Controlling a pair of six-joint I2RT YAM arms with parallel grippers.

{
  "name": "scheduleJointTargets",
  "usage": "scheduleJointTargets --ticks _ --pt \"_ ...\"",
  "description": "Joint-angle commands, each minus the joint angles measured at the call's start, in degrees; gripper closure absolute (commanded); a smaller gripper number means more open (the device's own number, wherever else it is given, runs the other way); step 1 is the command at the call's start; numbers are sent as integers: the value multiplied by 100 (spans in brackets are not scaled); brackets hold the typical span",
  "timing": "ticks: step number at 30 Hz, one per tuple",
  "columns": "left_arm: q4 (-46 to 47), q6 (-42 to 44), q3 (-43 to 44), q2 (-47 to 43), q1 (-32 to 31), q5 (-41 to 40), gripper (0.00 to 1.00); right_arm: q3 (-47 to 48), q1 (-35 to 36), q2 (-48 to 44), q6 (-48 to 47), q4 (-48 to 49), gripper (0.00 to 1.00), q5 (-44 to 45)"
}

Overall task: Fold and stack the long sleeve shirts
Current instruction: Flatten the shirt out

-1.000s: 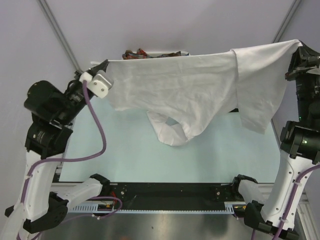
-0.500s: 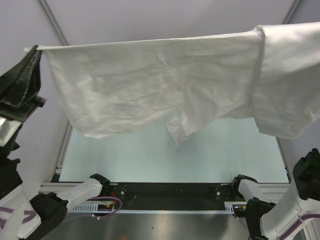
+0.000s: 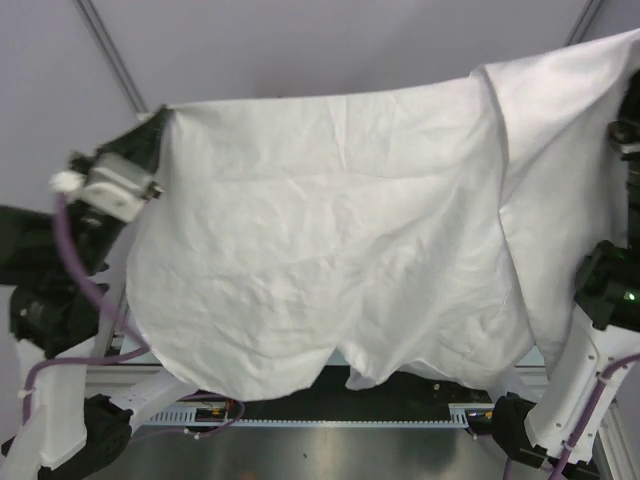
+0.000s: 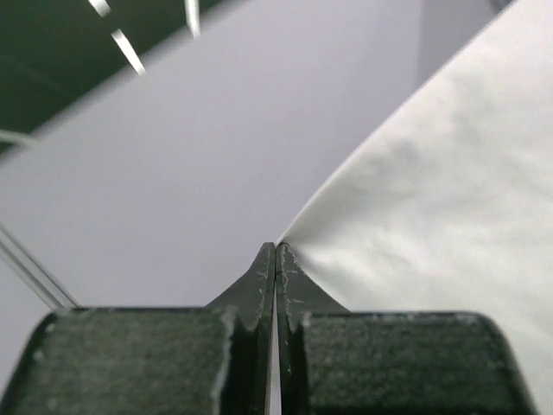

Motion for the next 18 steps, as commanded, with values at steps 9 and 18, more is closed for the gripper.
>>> scheduleJointTargets --ticks 9,18 --pt "304 1457 -5885 -356 1206 1234 100 -5494 1204 -733 -1527 -1610 100 -1084" --pt "1201 1828 -6266 2087 1435 998 100 -6077 2041 1610 -2135 -934 100 -397"
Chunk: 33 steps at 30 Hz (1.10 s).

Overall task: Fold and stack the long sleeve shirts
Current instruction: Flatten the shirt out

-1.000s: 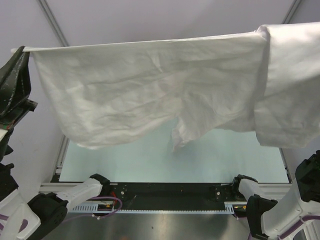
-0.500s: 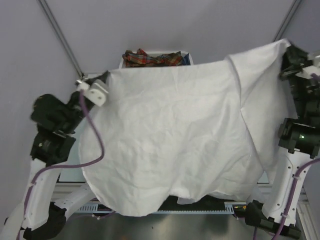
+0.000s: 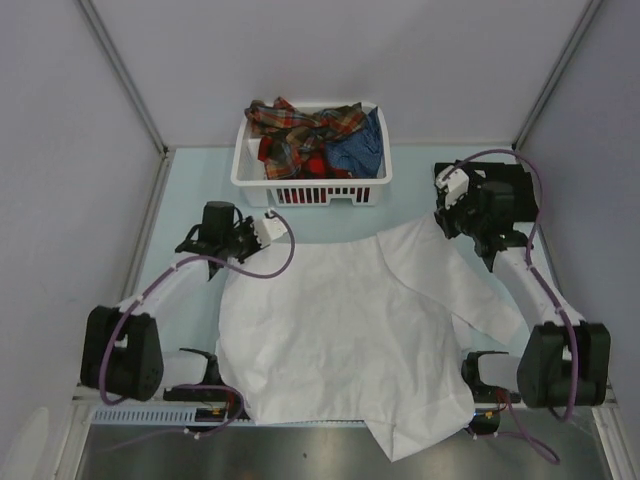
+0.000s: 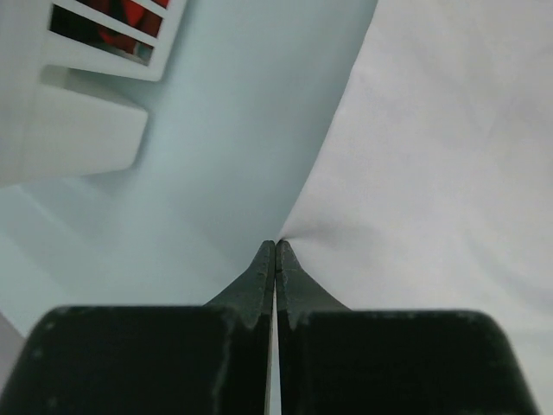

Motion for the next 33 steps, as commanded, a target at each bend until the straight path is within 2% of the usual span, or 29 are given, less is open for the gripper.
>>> scheduleJointTargets --ticks 1,7,11,13,15,19,20,21,23,28,31,32,33 --pt "788 154 493 727 102 130 100 397 232 1023 -312 713 100 342" --pt "990 136 881 1440 277 -168 100 1057 346 2271 -286 1187 100 658" --pt "1069 206 1039 1695 480 -230 100 1399 364 2694 -303 1293 100 833" --pt "1149 232 1144 1896 515 -265 100 1706 355 2879 -347 1180 100 817" --pt "983 224 1354 2055 515 -239 100 1970 355 3151 -478 628 98 755" --pt "903 276 1444 2266 524 -344 100 2709 119 3407 -803 -1048 72 711" --pt "885 302 1444 2310 550 -371 100 2762 -4 3390 -1039 -1332 62 520" --pt "868 285 1444 2319 568 -371 100 2806 -362 3294 -1189 -1648 39 405" --pt "824 276 1444 2337 594 -336 100 2963 -671 3205 -1715 -2658 21 202" --pt "788 224 1452 2354 594 -266 100 3377 -1734 3012 -2605 -5116 18 -246" --pt "736 162 1514 2389 594 -248 100 3255 -2104 3029 -3019 -6007 18 -125" --pt "718 162 1514 2398 594 -248 100 3142 -2184 3020 -3036 -6106 7 -46" --pt "709 153 1497 2398 585 -248 100 2897 -2246 3029 -3071 -6168 1 34"
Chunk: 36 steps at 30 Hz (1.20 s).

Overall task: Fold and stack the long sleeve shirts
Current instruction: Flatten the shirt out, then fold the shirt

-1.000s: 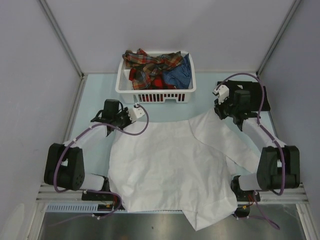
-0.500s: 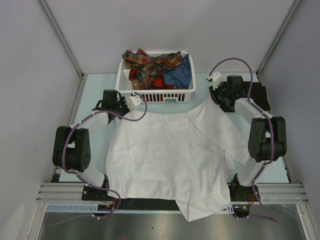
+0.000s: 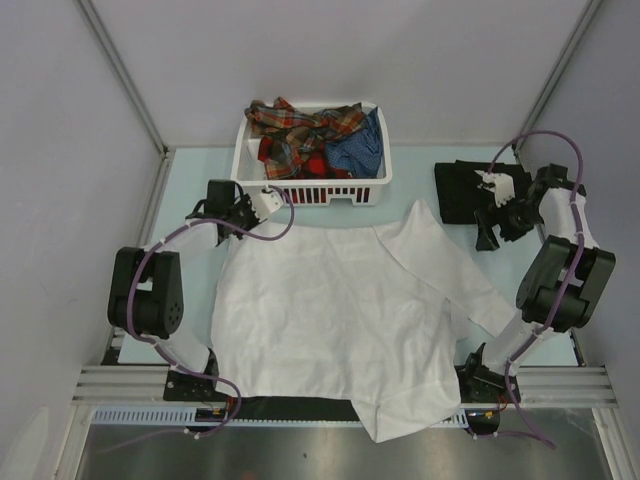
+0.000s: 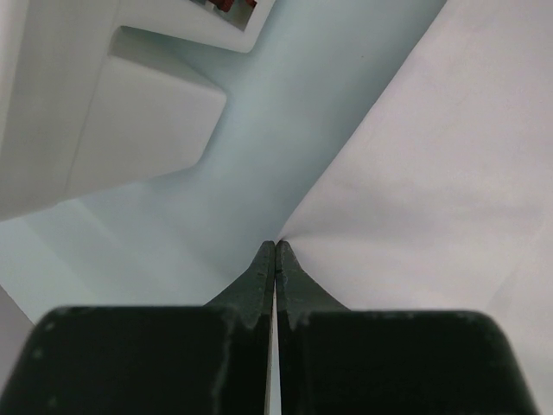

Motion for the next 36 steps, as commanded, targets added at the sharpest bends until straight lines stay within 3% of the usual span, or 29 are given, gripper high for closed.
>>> scheduleJointTargets --ticks 1,8,16,19,21,22,23,24,27,31,36 --pt "-60 -9 235 29 56 115 100 -412 -213 -275 -639 -1540 1 132" --pt "-69 -35 165 11 56 185 100 -1431 -837 -310 -428 -583 1 950" --pt "-16 -44 156 90 56 168 100 -2829 -557 -706 -112 1113 3 1908" --pt "36 -35 95 73 56 150 100 -3208 -408 -785 134 1509 19 2084" --pt "54 -26 68 64 56 141 100 -3296 -320 -812 152 1529 47 2076" --pt "45 -26 77 64 56 150 100 -3227 -302 -847 100 1276 57 1832" --pt "45 -35 77 55 56 150 100 -3113 -319 -856 91 1065 83 1647" --pt "37 -18 86 55 56 159 100 -2703 -354 -856 30 767 100 1393" --pt "1 18 95 20 56 238 100 -1850 -696 -873 -85 -437 100 225" --pt "-16 0 165 -32 56 326 100 29 -943 -1066 -173 -1956 100 -1461" --pt "-51 53 349 -77 56 335 100 1448 -935 -1400 -7 -2979 100 -3035"
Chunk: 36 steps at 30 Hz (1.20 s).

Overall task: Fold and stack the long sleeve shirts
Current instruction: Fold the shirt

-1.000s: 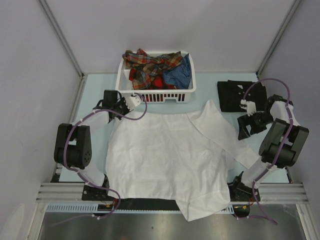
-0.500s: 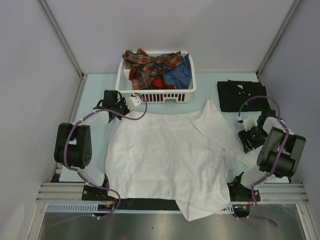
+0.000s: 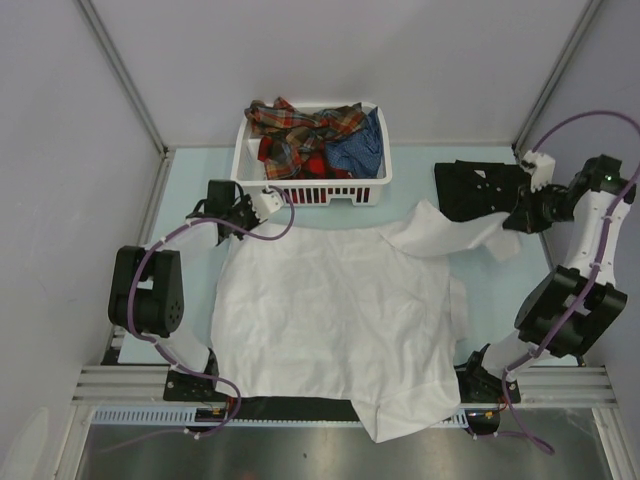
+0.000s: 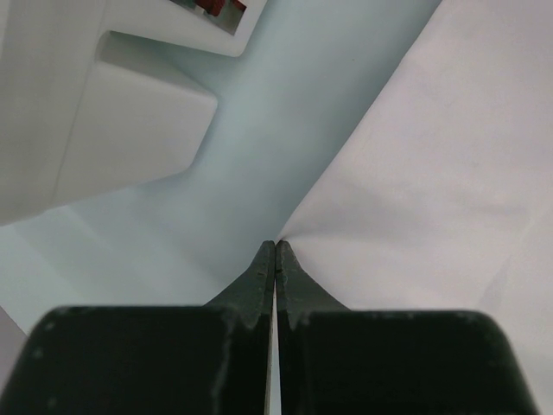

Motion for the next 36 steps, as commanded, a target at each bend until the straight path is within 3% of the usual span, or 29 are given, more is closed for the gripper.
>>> scheduleJointTargets --ticks 1,5,9,20,25,31,36 --pt "-32 57 332 -159 48 221 100 1056 27 -594 135 -1516 100 -2083" --pt "-93 180 367 -282 48 326 100 1408 45 -1033 794 -1323 100 -2673" --pt "-137 364 341 -537 48 466 100 1207 71 -1700 2074 -342 100 -2937" --pt "-410 1577 -264 -1424 48 555 100 240 54 -4091 4213 1726 100 -2349" --pt "-550 2428 -862 -2048 48 695 100 397 54 -4461 4583 1613 100 -2401" --pt "-909 2632 -1302 -2778 48 950 100 705 106 -5015 4637 1183 100 -2542" --pt "-1270 2931 -1698 -3533 48 1249 100 829 378 -5516 4698 831 100 -2156"
